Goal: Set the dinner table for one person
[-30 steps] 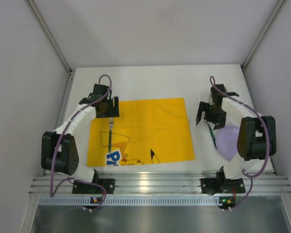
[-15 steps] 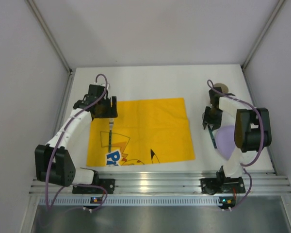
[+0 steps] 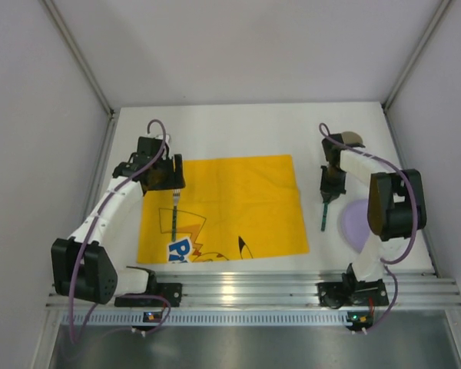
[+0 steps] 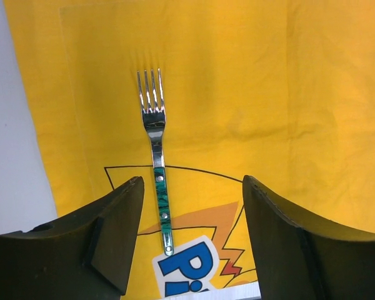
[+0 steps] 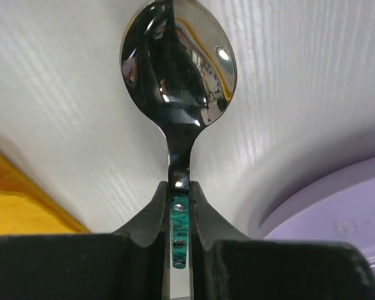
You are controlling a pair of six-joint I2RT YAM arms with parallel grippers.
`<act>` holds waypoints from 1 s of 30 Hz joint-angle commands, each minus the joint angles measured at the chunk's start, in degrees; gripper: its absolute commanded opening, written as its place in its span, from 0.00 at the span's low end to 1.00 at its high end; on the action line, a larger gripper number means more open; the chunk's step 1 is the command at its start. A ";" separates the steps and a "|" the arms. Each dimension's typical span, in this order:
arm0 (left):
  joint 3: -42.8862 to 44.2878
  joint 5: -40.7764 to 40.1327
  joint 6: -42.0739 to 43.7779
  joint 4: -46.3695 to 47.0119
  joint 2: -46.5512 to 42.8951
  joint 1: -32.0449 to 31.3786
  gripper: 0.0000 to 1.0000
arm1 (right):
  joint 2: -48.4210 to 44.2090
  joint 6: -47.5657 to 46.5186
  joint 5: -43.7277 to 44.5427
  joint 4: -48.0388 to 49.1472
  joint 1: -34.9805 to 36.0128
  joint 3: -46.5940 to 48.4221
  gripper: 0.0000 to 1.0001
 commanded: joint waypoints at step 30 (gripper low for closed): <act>-0.11 -2.86 -8.32 -4.98 -20.38 0.19 0.92 | 5.22 8.60 -11.39 1.38 24.44 11.39 0.77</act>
